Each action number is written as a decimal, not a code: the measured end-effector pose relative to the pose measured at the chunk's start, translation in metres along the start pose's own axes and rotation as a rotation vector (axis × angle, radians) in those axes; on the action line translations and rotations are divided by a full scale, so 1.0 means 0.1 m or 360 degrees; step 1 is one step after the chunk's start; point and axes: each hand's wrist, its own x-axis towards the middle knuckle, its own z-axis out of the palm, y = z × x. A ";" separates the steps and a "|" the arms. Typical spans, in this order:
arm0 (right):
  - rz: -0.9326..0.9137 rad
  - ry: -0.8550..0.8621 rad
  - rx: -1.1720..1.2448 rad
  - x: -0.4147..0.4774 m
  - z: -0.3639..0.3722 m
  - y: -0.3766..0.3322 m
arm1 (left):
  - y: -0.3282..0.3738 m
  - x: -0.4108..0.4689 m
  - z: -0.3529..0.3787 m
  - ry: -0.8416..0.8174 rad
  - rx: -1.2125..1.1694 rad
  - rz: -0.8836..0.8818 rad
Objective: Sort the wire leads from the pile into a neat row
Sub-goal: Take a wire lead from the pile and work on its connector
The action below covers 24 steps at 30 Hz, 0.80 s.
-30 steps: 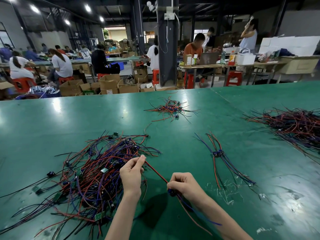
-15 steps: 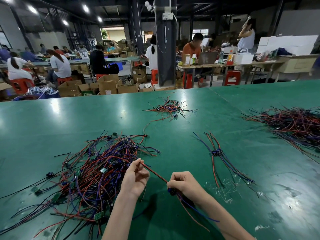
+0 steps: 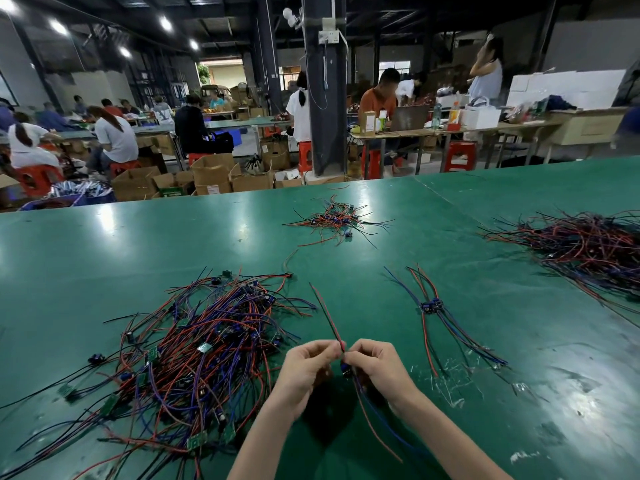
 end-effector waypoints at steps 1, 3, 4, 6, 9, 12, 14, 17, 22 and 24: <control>0.0002 -0.0002 0.0005 0.00 0.00 0.00 | -0.02 0.00 0.01 -0.0008 0.0042 0.0010; 0.0002 -0.0018 0.0006 -0.01 0.00 0.00 | -0.06 0.01 0.00 0.0010 0.0073 0.0025; -0.0001 -0.0032 0.0002 -0.01 0.01 0.00 | -0.07 0.02 0.01 0.0021 0.0062 0.0029; -0.0009 -0.0060 -0.0014 -0.02 0.03 -0.01 | -0.07 0.02 0.00 0.0038 0.0009 0.0039; -0.0017 -0.0085 -0.0062 -0.02 0.04 -0.01 | -0.07 0.03 -0.02 0.0126 0.0073 0.0115; -0.0012 -0.0132 -0.0113 -0.02 0.05 -0.03 | -0.03 0.08 -0.10 0.0356 0.0132 0.0245; 0.0003 -0.0175 -0.0139 -0.03 0.07 -0.04 | 0.02 0.09 -0.16 0.0482 0.0109 0.0316; 0.0014 -0.0264 -0.0166 -0.05 0.08 -0.05 | 0.10 0.10 -0.27 0.0653 0.0014 0.0367; 0.0002 -0.0376 -0.0172 -0.07 0.06 -0.09 | 0.20 0.13 -0.43 0.0811 -0.0117 0.0388; -0.0002 -0.0409 -0.0158 -0.07 0.06 -0.11 | 0.22 0.13 -0.45 0.0809 -0.0174 0.0376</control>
